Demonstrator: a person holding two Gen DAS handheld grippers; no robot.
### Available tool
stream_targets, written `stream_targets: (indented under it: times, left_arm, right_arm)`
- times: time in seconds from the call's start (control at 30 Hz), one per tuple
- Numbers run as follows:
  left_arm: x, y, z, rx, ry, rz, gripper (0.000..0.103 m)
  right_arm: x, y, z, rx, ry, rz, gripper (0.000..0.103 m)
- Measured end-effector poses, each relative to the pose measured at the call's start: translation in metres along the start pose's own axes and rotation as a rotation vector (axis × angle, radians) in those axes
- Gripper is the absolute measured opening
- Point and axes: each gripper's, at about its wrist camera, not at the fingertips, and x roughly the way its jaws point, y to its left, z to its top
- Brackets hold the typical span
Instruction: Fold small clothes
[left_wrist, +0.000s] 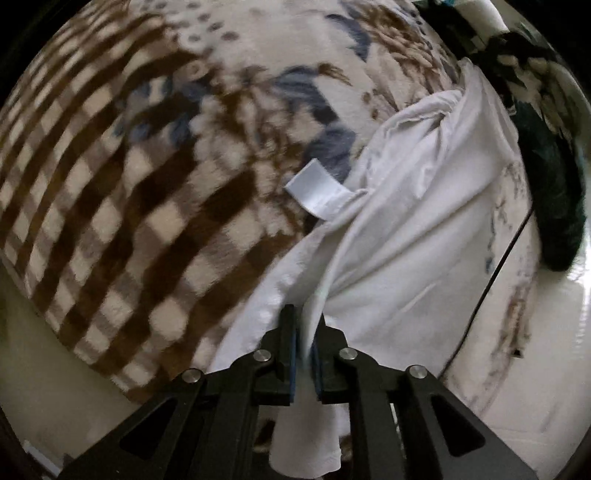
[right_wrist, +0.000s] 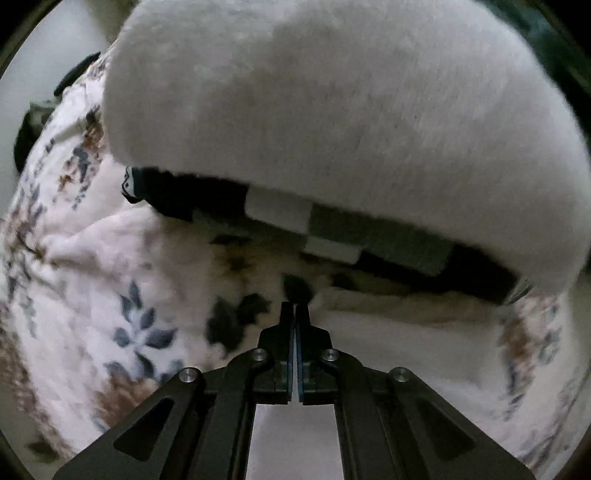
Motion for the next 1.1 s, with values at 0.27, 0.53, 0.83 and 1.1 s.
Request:
stream_targets:
  times: [0.27, 0.53, 0.83, 1.1]
  left_arm:
    - [-0.031, 0.001, 0.006, 0.092, 0.04, -0.052, 0.042]
    - [-0.002, -0.022, -0.01, 0.256, 0.054, 0.078, 0.03]
    - [0.0, -0.04, -0.028, 0.395, 0.023, 0.138, 0.003]
    - [-0.002, -0.028, -0.025, 0.399, 0.078, 0.173, 0.008]
  right_arm:
    - [-0.099, -0.04, -0.138, 0.002, -0.011, 0.126, 0.043]
    - [-0.069, -0.077, -0.387, 0.262, 0.349, 0.257, 0.043]
    - [-0.021, -0.063, -0.551, 0.499, 0.392, 0.366, 0.003]
    - [-0.055, -0.084, -0.587, 0.477, 0.304, 0.319, 0.002]
